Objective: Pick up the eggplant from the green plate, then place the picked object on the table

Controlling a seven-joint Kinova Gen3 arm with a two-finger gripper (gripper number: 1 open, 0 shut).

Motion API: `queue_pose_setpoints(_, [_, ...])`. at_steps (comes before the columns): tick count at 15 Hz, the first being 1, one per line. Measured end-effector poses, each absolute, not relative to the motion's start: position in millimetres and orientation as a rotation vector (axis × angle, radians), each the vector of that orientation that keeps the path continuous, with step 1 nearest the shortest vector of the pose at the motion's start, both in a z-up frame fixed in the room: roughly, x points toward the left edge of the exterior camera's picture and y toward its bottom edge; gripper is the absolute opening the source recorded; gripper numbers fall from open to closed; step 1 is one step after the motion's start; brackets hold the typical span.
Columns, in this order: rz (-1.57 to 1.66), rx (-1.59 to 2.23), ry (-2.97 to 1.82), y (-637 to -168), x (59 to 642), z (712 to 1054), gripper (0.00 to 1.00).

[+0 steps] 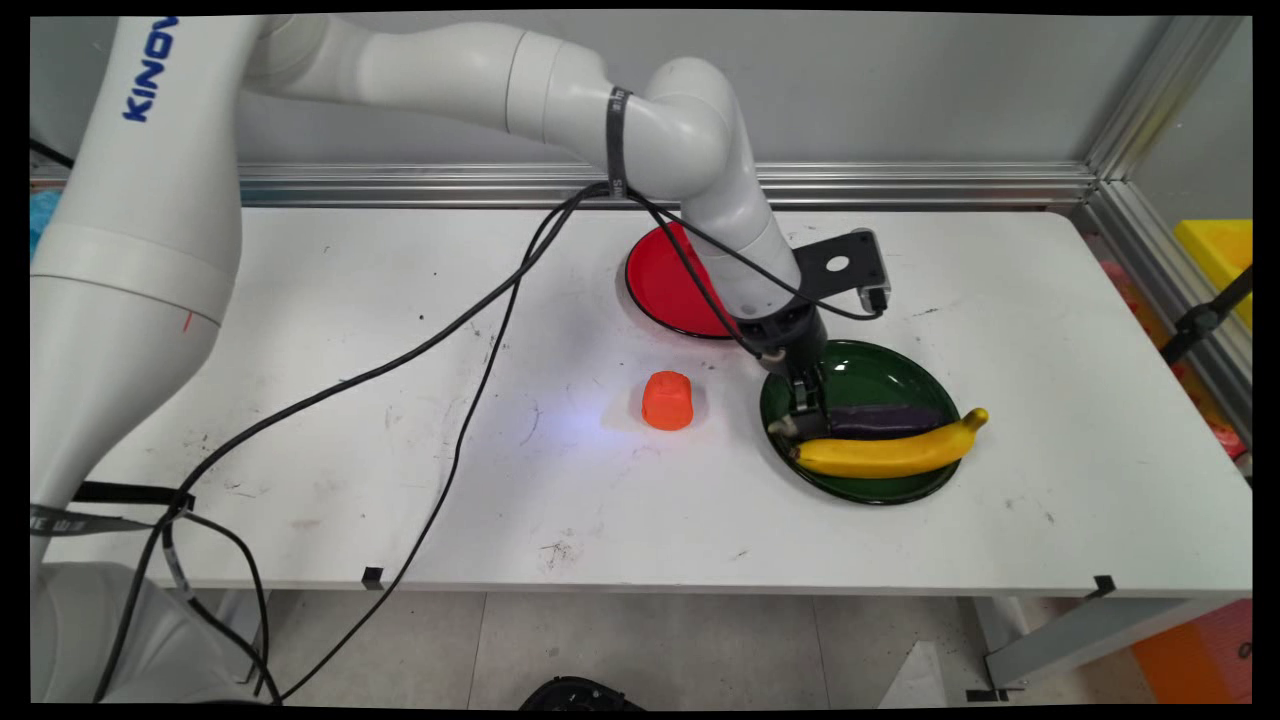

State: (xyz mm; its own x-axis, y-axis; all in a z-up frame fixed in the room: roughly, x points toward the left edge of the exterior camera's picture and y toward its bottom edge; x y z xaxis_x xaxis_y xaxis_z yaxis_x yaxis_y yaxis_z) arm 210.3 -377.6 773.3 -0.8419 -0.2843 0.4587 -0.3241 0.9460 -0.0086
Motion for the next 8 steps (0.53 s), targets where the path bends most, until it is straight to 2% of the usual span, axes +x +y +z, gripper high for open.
queue_pose_setpoints(8, [0.098,0.414,-2.623,-378.7,203.4,773.2,0.00])
